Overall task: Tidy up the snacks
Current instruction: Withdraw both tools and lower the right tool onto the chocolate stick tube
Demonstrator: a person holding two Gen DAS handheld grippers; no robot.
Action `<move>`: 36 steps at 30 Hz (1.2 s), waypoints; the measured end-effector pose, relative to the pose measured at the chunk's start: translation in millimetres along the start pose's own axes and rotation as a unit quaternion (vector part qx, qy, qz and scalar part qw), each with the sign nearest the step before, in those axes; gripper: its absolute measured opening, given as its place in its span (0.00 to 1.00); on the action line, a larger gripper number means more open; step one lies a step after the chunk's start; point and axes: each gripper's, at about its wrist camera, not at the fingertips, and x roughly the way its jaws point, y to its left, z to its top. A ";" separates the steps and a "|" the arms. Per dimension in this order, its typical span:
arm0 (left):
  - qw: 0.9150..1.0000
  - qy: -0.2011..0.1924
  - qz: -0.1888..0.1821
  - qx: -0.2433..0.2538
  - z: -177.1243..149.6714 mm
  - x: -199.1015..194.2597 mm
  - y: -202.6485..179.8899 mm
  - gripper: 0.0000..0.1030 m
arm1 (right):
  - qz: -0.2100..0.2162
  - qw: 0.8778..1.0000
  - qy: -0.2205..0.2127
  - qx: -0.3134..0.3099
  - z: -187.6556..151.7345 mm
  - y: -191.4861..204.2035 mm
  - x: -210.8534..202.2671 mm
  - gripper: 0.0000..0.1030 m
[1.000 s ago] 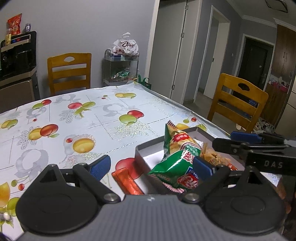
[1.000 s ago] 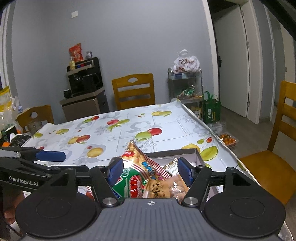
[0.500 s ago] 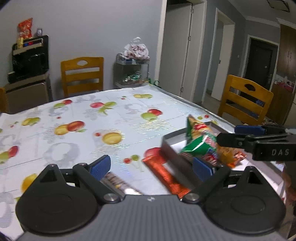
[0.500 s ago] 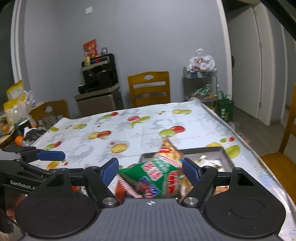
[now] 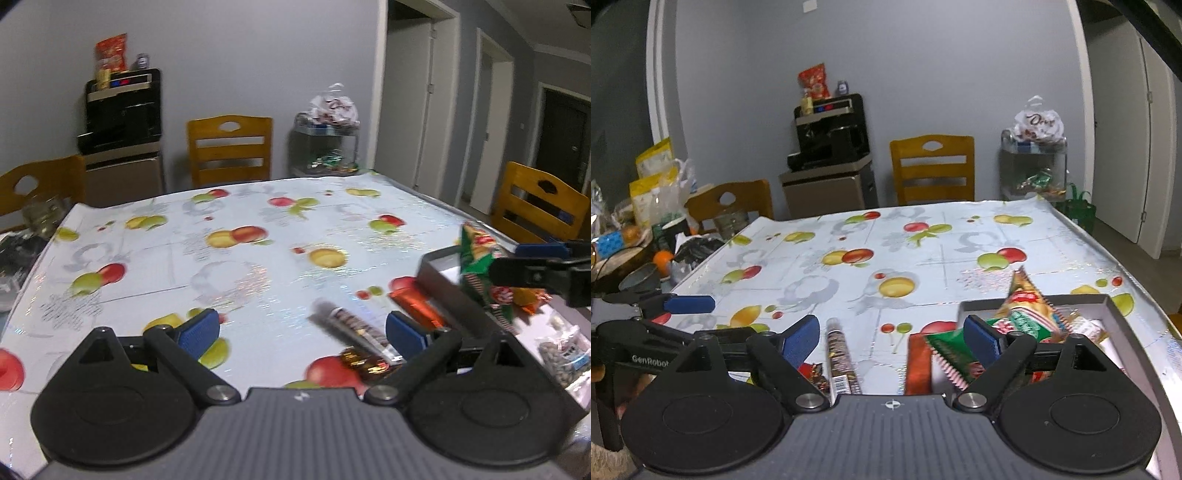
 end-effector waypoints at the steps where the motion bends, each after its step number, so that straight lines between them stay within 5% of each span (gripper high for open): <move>1: 1.000 0.000 0.006 -0.003 -2.4 -0.7 4.7 0.95 | 0.001 1.000 0.002 0.000 -0.2 2.8 1.1 0.86; 9: 0.999 0.005 0.048 -0.011 -19.4 13.7 25.2 0.95 | 0.005 1.000 0.019 -0.013 -2.7 20.0 7.0 0.88; 26: 0.999 0.026 0.036 -0.020 -43.3 46.2 29.6 0.95 | 0.010 0.994 0.081 -0.075 -27.4 46.6 41.5 0.87; 31: 0.998 0.028 0.007 -0.056 -26.1 49.6 20.8 0.95 | -0.001 0.997 0.067 -0.043 -24.5 35.6 42.3 0.79; 36: 1.000 0.011 0.019 -0.009 -24.7 59.5 -6.7 0.95 | -0.024 0.996 0.079 -0.035 -23.3 24.3 52.8 0.57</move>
